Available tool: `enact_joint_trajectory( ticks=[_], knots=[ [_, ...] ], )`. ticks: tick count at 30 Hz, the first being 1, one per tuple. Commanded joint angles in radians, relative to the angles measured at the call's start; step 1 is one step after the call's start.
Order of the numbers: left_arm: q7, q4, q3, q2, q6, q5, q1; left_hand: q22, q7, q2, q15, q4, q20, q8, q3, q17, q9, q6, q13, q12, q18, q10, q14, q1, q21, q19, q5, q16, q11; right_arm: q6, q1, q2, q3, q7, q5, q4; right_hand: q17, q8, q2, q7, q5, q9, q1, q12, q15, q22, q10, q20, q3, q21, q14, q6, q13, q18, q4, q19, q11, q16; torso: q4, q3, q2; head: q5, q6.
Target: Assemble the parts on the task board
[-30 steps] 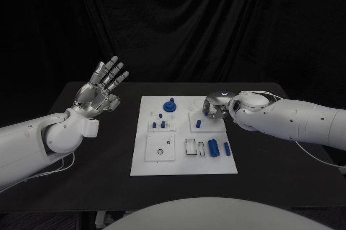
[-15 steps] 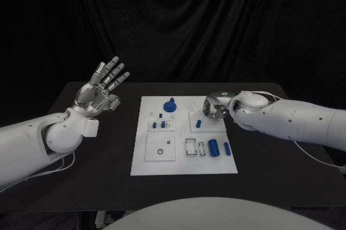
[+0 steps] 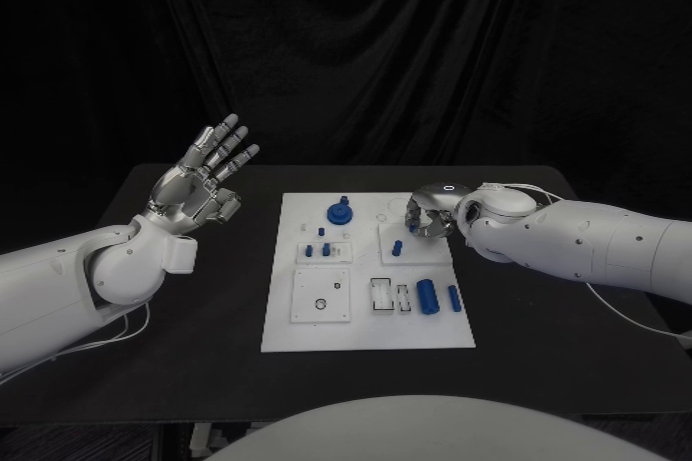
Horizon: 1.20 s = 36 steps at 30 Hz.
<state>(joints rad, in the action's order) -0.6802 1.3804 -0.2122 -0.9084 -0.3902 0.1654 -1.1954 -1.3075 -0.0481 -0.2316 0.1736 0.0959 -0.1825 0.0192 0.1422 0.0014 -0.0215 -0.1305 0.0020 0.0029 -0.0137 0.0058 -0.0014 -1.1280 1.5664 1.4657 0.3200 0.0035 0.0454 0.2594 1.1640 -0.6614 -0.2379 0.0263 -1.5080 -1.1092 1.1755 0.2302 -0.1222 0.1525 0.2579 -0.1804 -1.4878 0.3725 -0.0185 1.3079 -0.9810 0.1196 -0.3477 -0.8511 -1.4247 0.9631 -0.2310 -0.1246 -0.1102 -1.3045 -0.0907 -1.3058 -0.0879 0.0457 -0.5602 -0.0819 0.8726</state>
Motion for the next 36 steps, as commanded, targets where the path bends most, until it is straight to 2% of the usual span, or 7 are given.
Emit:
enact_joint_trajectory(
  ticks=[1,8,11,17,24,30,36],
  knots=[
    [-0.054,-0.001,0.001,0.003,-0.019,0.005,0.002,-0.263,0.006,-0.002,0.006,-0.009,-0.008,0.003,0.0,-0.001,-0.001,-0.002,0.001,0.0,0.014,0.0,0.001,-0.007,0.004,0.105,0.006,-0.004,0.002,0.002,-0.006,0.003,-0.001,0.005,0.003,0.001,-0.001,-0.003,0.005,-0.002,-0.005,-0.001,0.009,-0.005,0.006,0.087,-0.003,-0.004,0.005,0.005,0.003,-0.006,0.002,-0.006,0.001,0.001,-0.001,0.003,0.0002,0.0004,0.0,0.0,0.0],
    [-0.05,-0.003,0.001,0.004,-0.021,0.005,0.002,-0.263,0.008,-0.005,0.007,-0.017,-0.01,0.004,0.0,-0.001,-0.001,-0.003,0.001,0.0,0.014,0.0,0.001,-0.009,0.004,0.105,0.01,-0.004,0.002,0.012,-0.007,0.003,-0.001,0.009,0.004,0.002,0.002,0.007,0.012,-0.007,0.01,-0.012,-0.001,-0.007,0.009,0.087,-0.021,-0.006,0.004,0.003,0.001,0.015,0.005,-0.006,0.006,-0.001,0.004,0.001,0.0004,0.0012,-0.001,0.002,0.0],
    [-0.048,-0.003,0.001,0.003,-0.021,0.005,0.002,-0.263,0.009,-0.006,0.007,-0.019,-0.011,0.004,0.0,-0.001,-0.001,-0.003,0.001,0.0,0.014,0.0,0.001,-0.009,0.004,0.105,0.011,-0.004,0.002,0.022,-0.007,0.001,-0.001,0.013,0.004,0.001,0.009,0.04,0.019,-0.024,0.024,-0.041,-0.006,-0.004,0.021,0.093,-0.063,-0.014,0.012,-0.014,-0.005,0.063,0.006,-0.004,0.014,-0.011,0.019,-0.005,-0.0001,0.0008,0.0,0.002,0.0],
    [-0.042,-0.007,0.001,0.003,-0.023,0.005,0.002,-0.263,0.011,-0.008,0.009,-0.024,-0.014,0.004,0.001,-0.001,-0.001,-0.005,0.001,0.0,0.014,0.0,0.001,-0.009,0.004,0.105,0.013,-0.004,0.003,0.061,-0.007,-0.006,0.002,0.022,0.004,-0.003,0.015,0.061,0.026,-0.035,0.029,-0.069,-0.007,-0.009,0.033,0.097,-0.099,-0.025,0.023,-0.032,-0.012,0.086,0.01,-0.001,0.02,-0.022,0.032,-0.009,0.0001,0.0011,-0.001,0.002,0.0],
    [-0.035,-0.008,0.001,0.001,-0.022,0.005,0.002,-0.263,0.016,-0.011,0.011,-0.03,-0.018,0.004,0.003,-0.001,-0.002,-0.007,0.001,0.001,0.014,0.001,0.001,-0.007,0.004,0.105,0.013,-0.004,0.004,0.111,-0.002,-0.028,0.012,0.031,0.008,-0.027,0.022,0.083,0.031,-0.043,0.032,-0.111,-0.005,-0.028,0.043,0.102,-0.138,-0.036,0.038,-0.051,-0.021,0.104,0.018,0.004,0.025,-0.036,0.044,-0.013,0.0004,0.0011,-0.001,0.009,0.0],
    [-0.032,-0.009,0.001,-0.001,-0.02,0.005,0.002,-0.263,0.017,-0.012,0.012,-0.031,-0.019,0.004,0.005,-0.001,-0.002,-0.008,0.002,0.001,0.014,0.002,0.001,-0.006,0.004,0.105,0.013,-0.004,0.005,0.137,0.025,-0.05,0.017,0.029,0.01,-0.065,0.025,0.086,0.031,-0.045,0.033,-0.118,-0.005,-0.032,0.044,0.104,-0.144,-0.037,0.04,-0.059,-0.024,0.106,0.019,0.005,0.025,-0.04,0.045,-0.015,0.0008,0.0013,-0.001,0.012,0.0],
    [-0.029,-0.009,0.001,-0.004,-0.016,0.006,0.002,-0.263,0.022,-0.015,0.013,-0.035,-0.02,0.005,0.006,-0.001,-0.002,-0.009,0.002,0.002,0.014,0.002,0.001,-0.004,0.004,0.105,0.014,-0.004,0.008,0.139,0.073,-0.09,0.018,0.009,0.011,-0.148,0.024,0.086,0.03,-0.045,0.033,-0.12,-0.005,-0.033,0.045,0.104,-0.146,-0.038,0.041,-0.059,-0.024,0.106,0.02,0.005,0.026,-0.041,0.046,-0.015,0.0007,0.0017,-0.001,0.017,0.0]
  ],
)
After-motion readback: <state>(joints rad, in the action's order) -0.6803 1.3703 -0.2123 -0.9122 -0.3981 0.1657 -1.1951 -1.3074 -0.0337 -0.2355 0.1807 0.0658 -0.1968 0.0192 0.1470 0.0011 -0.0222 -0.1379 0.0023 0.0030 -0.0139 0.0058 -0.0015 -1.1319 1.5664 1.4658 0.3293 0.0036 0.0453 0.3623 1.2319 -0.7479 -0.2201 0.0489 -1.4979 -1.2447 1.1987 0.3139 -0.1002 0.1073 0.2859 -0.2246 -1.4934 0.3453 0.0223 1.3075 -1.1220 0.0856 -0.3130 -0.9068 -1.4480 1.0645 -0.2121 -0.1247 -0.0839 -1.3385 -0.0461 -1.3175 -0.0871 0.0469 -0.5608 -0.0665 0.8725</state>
